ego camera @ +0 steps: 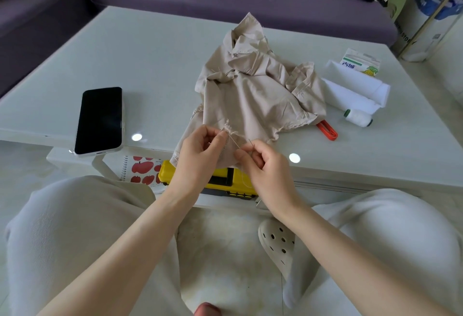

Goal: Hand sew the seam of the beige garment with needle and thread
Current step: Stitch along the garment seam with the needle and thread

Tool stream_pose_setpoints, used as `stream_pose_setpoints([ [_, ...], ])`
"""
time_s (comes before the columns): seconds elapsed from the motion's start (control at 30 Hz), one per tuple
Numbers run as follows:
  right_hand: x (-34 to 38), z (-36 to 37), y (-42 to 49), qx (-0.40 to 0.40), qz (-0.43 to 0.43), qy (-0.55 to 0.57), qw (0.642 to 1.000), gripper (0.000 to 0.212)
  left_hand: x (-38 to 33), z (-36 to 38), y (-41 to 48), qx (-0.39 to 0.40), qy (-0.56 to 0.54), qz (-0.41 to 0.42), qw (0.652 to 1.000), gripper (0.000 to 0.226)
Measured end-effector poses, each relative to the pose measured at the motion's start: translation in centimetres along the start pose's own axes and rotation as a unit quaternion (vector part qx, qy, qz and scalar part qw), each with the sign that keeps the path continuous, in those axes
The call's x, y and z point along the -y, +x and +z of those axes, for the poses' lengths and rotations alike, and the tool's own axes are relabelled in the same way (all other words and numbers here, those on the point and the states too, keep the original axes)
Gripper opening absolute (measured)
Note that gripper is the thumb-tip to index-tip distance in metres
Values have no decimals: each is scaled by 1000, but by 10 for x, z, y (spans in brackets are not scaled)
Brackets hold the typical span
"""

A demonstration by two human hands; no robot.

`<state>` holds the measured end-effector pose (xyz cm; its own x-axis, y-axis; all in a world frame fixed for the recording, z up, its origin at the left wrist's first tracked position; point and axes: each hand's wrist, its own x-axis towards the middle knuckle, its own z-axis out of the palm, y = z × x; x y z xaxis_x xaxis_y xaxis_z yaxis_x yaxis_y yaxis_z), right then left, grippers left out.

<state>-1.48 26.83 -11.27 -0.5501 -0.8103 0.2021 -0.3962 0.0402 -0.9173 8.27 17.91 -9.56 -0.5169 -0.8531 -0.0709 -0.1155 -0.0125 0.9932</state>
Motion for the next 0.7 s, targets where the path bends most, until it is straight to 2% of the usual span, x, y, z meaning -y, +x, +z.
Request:
stream_pose_setpoints([
  [0.17, -8, -7, -20, 46, 50, 3, 998, 21, -1, 1, 1, -16, -5, -2, 1000, 18],
  [0.37, -28, -11, -36, 76, 120, -72, 987, 33, -1, 1, 1, -19, -5, 6, 1000, 17],
  [0.47, -33, -12, -39, 92, 142, -91, 981, 32, -1, 2, -1, -14, 11, 12, 1000, 18],
  [0.57, -31, -13, -38, 88, 141, -72, 984, 27, -2, 0, -2, -15, 6, 11, 1000, 18],
  [0.7, -22, -19, -33, 59, 112, -62, 990, 6, -4, -2, -1, -15, -1, 6, 1000, 17],
])
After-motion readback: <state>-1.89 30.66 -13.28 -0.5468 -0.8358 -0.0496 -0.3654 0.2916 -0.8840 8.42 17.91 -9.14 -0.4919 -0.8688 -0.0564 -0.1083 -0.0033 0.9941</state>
